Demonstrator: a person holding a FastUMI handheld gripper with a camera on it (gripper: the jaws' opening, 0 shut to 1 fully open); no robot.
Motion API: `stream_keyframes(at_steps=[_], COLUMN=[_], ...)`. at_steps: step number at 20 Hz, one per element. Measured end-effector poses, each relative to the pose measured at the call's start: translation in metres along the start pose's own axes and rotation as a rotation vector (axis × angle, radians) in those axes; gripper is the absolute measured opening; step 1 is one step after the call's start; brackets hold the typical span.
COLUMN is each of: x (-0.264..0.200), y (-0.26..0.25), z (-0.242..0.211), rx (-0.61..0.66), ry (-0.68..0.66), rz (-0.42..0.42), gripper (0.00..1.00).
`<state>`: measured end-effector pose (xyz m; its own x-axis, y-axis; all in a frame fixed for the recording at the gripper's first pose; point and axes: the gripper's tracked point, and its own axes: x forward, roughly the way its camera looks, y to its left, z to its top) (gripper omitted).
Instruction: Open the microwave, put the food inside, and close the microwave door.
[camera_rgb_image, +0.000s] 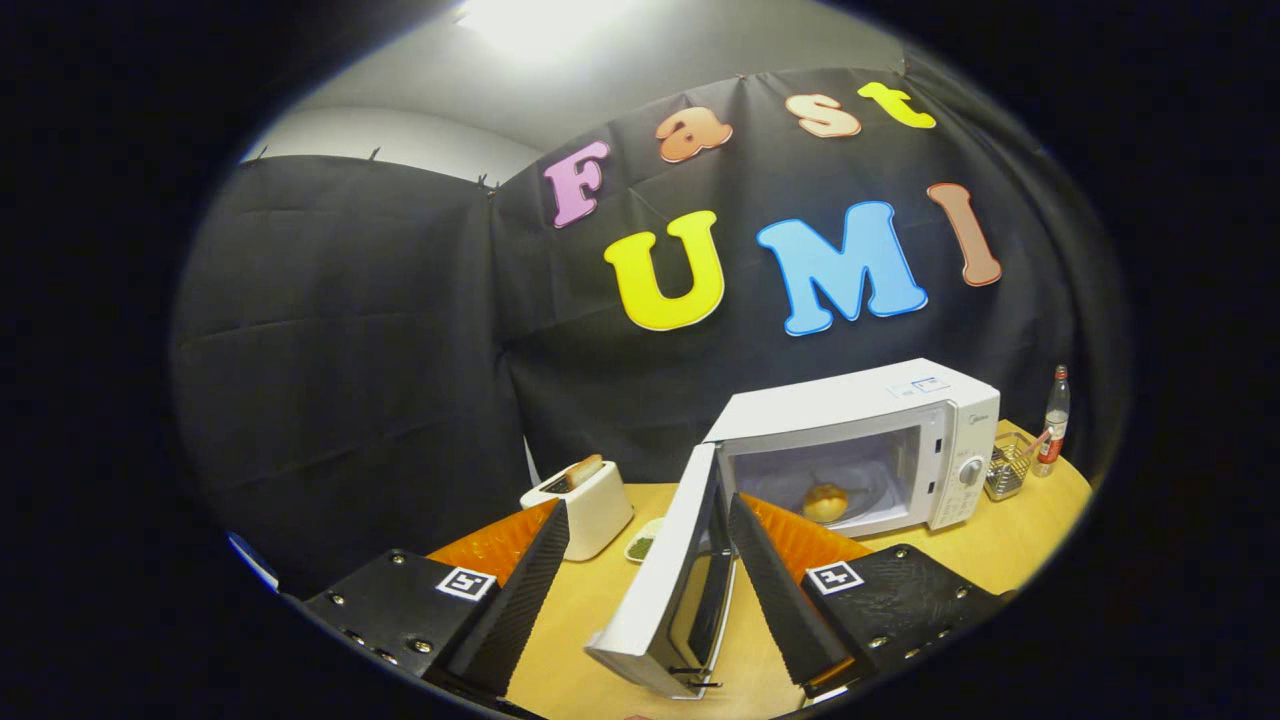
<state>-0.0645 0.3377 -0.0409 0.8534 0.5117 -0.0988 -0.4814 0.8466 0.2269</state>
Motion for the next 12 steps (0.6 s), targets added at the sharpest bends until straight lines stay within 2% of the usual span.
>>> stream_keyframes(at_steps=[7, 12], x=[-0.015, -0.014], y=[0.071, 0.099], z=[-0.028, -0.062], rx=[-0.035, -0.030], ry=[0.036, 0.106], rz=[0.137, 0.200], gripper=[0.97, 0.97])
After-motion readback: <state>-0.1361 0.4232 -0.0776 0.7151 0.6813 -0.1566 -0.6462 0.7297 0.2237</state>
